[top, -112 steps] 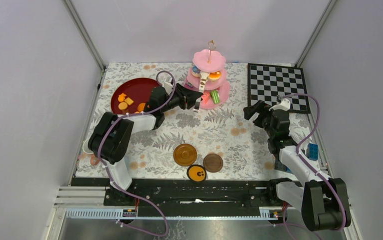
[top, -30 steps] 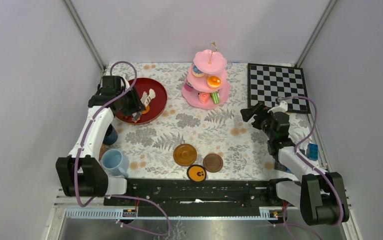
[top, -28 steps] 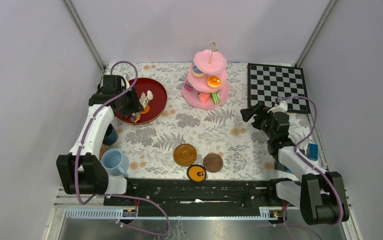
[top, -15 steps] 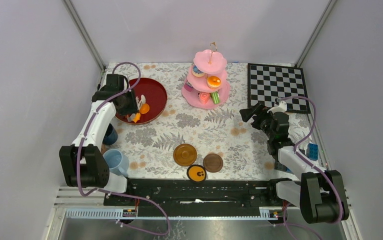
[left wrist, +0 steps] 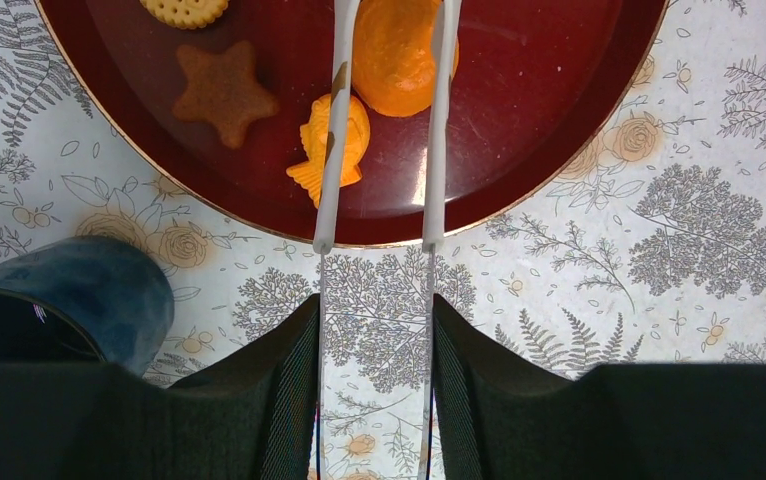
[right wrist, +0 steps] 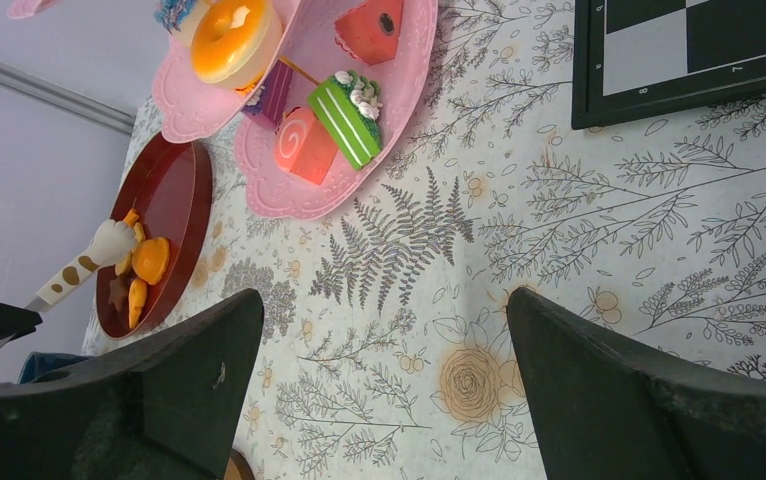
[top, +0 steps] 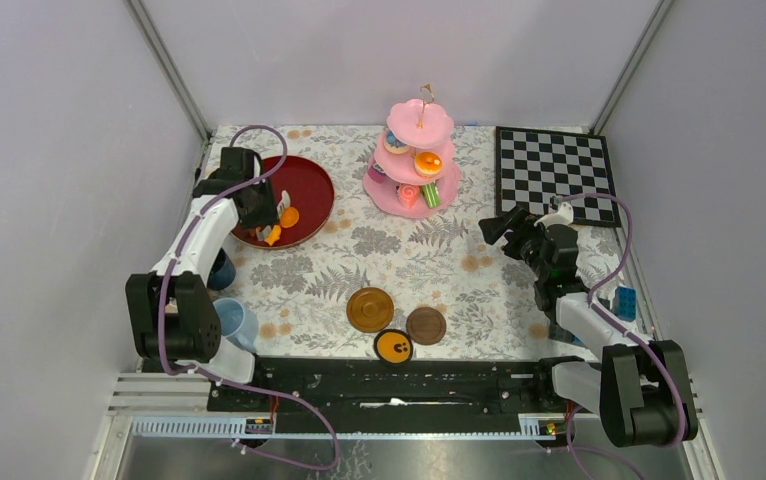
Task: Serve the afternoon tea
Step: Pick up the desert from the tray.
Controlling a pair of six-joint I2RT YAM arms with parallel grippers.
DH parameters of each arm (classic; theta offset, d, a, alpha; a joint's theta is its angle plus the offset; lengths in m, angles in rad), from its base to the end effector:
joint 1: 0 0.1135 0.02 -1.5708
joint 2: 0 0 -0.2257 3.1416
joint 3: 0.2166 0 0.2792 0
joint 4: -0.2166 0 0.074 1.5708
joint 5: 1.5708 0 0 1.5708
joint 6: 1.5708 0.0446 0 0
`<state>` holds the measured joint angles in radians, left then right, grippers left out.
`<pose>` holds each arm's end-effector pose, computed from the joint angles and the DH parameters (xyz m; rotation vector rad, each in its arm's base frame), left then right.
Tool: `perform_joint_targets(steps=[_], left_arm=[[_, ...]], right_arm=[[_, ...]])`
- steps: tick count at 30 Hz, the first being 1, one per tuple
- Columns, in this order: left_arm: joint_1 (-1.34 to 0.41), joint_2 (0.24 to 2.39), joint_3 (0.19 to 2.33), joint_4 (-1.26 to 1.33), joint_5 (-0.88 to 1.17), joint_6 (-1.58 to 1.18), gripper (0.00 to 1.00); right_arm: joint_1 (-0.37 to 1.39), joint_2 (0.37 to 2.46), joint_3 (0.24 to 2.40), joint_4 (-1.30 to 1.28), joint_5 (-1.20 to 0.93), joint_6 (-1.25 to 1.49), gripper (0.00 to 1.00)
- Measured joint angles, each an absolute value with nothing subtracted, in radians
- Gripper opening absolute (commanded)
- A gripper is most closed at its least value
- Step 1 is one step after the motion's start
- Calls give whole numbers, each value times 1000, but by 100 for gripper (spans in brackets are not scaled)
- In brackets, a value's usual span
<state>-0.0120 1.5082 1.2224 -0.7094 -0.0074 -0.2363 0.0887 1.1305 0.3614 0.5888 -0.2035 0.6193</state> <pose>0.3489 -0.0039 0.2200 -0.2902 2.5518 -0.0847 0.2753 0.0335 0.1500 0.3227 1.7699 0.6900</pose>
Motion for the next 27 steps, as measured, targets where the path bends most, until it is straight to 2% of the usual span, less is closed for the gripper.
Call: perform_joint_targets(steps=[27], left_arm=[[-75,1535,1189,-710,-76,-213,49]], right_arm=[[89,1131,355,591,-204,627,98]])
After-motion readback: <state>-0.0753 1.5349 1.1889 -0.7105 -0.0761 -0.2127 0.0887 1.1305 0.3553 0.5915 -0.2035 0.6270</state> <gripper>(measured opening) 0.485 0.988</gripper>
